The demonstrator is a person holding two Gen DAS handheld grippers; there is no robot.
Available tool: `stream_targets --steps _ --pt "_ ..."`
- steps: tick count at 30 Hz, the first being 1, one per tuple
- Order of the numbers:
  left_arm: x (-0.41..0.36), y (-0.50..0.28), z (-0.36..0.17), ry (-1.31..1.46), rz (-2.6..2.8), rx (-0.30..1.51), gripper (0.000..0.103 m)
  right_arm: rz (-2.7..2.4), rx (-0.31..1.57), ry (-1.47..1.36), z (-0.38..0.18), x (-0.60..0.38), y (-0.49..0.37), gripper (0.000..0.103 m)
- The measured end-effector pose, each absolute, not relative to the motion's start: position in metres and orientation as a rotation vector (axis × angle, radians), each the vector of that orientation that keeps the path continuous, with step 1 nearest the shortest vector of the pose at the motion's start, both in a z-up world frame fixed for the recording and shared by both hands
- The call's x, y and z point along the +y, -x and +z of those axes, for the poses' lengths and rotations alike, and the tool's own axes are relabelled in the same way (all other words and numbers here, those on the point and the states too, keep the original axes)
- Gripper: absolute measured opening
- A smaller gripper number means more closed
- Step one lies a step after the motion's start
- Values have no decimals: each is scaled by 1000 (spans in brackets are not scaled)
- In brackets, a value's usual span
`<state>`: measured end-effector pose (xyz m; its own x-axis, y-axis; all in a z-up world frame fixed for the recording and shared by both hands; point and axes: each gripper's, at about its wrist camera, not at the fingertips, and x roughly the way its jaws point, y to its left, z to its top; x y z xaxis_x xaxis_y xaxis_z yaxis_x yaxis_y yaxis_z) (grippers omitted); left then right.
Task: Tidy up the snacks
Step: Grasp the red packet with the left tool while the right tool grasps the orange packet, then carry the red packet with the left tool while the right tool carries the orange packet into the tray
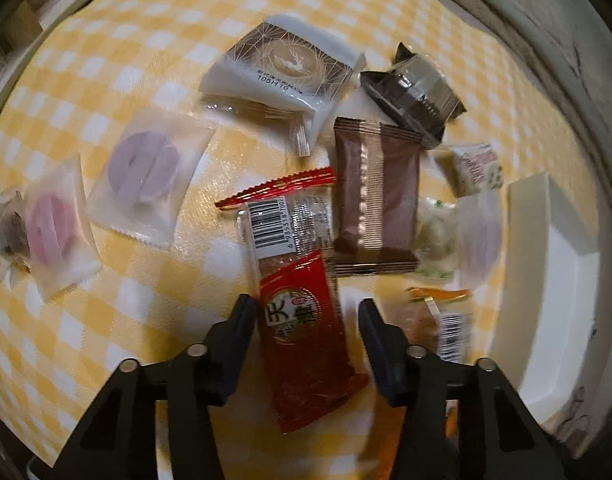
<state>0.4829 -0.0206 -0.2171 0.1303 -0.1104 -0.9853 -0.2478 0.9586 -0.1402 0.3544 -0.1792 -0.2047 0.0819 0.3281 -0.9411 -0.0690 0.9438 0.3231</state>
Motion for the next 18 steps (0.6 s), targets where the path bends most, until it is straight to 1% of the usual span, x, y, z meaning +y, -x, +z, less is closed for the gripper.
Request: stream_targets --steps 2,3,6,13,18 --pt "-20 -483 -216 295 93 1433 41 297 1450 -212 -200 -184 -355 33" --pt "-19 -483 -215 300 84 1432 37 294 1444 -209 -199 -184 -353 33" --pt "-16 -473 -207 292 51 1410 34 284 1424 -194 -192 -185 -353 33" --pt "-12 -448 -174 274 -11 1315 33 269 1347 -171 -171 -185 -351 33" --pt "-3 -427 -132 283 -49 1208 33 270 1260 -160 -151 -181 -352 33"
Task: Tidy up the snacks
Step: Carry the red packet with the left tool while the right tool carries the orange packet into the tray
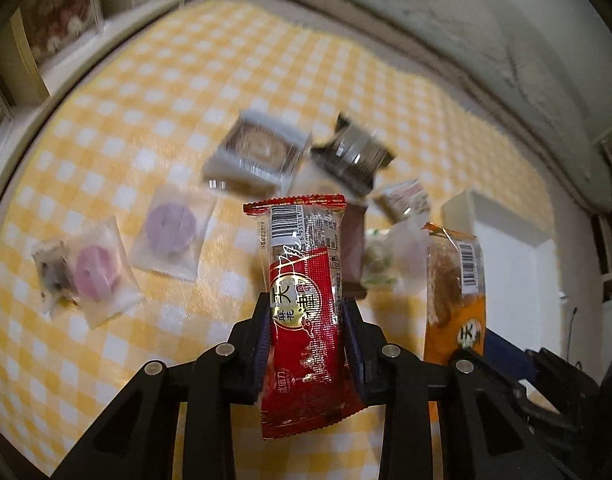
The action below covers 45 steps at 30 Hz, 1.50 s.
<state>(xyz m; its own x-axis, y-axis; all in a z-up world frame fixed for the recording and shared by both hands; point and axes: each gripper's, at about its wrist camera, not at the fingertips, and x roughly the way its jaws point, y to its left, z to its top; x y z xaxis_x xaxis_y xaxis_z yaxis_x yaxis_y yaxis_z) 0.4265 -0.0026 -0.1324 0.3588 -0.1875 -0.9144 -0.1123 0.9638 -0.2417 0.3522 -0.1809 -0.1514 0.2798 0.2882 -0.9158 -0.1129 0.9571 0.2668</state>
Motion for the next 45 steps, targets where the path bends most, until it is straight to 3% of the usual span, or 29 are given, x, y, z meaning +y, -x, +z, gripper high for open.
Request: stream_targets --steps 10,21,45 --pt "-5 -372 -60 223 -122 953 33 253 1071 -135 -102 -189 -345 33" --pt "-30 -325 -34 192 -204 814 33 175 917 -145 -60 -225 -321 33" --pt "-138 -372 -122 351 -392 1069 33 -8 986 -185 -77 -334 -271 33"
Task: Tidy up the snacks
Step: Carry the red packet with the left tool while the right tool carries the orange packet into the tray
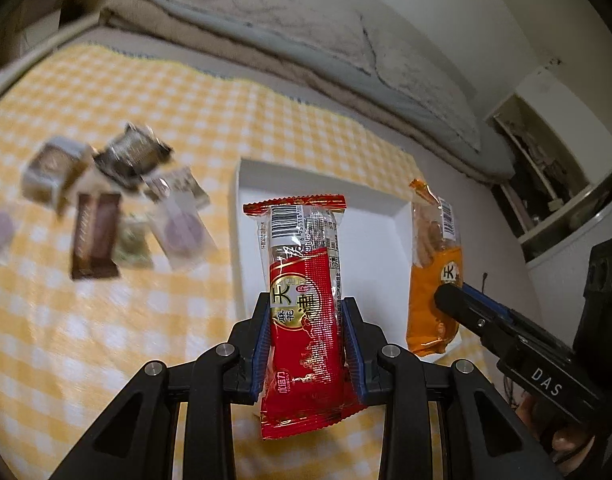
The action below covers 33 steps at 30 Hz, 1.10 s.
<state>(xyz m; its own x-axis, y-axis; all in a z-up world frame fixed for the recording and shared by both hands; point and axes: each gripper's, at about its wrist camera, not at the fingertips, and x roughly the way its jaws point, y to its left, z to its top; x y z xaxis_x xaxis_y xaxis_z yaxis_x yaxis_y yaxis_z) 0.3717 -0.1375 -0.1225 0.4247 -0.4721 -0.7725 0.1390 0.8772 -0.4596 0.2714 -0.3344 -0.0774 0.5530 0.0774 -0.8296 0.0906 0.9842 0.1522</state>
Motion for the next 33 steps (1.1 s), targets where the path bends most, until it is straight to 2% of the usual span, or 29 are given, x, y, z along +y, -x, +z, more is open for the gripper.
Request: stream_targets --steps 13,23,33 --pt "-204 -412 -195 350 -402 1173 33 -50 1116 -181 -118 -356 -281 33" --pt "-220 -417 -218 238 -358 1164 33 -59 1208 -194 -144 -357 -287 33" --pt "-208 -419 -211 185 -331 1147 33 -48 1275 -259 -158 -347 -286 33"
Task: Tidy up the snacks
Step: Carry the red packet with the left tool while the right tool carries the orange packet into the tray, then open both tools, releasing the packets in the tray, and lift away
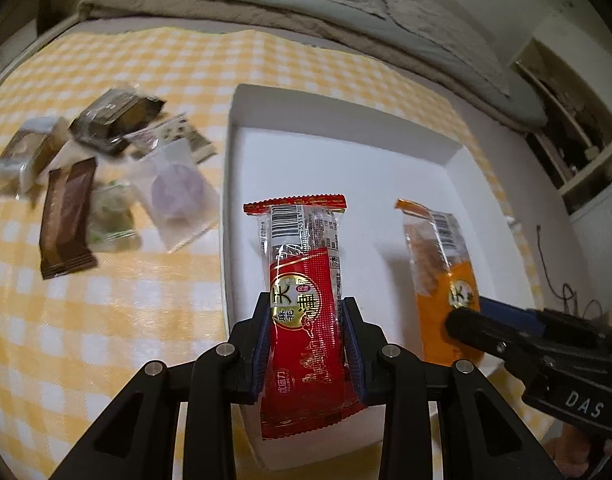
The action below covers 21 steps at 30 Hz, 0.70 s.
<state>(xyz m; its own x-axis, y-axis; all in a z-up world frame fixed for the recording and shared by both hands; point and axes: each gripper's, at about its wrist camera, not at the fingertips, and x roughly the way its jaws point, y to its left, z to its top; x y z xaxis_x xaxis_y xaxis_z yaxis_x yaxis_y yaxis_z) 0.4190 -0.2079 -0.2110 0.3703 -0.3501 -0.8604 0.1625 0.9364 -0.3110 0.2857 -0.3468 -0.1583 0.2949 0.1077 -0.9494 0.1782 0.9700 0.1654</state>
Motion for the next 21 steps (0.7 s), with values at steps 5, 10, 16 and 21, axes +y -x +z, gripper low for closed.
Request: stream_targets --steps 5,10,16,21 --pt "-202 -415 -206 218 -361 1170 38 -11 1246 -293 -156 -338 -287 34" --pt "-191 -407 -193 211 -378 1147 55 -18 1229 -322 -153 -332 -292 49" --pt "-177 -402 -187 224 -395 1136 55 -46 1252 -344 -159 -336 -287 49" --pt "-173 -392 -177 195 -386 1121 55 -50 1233 -341 -152 -340 -281 49"
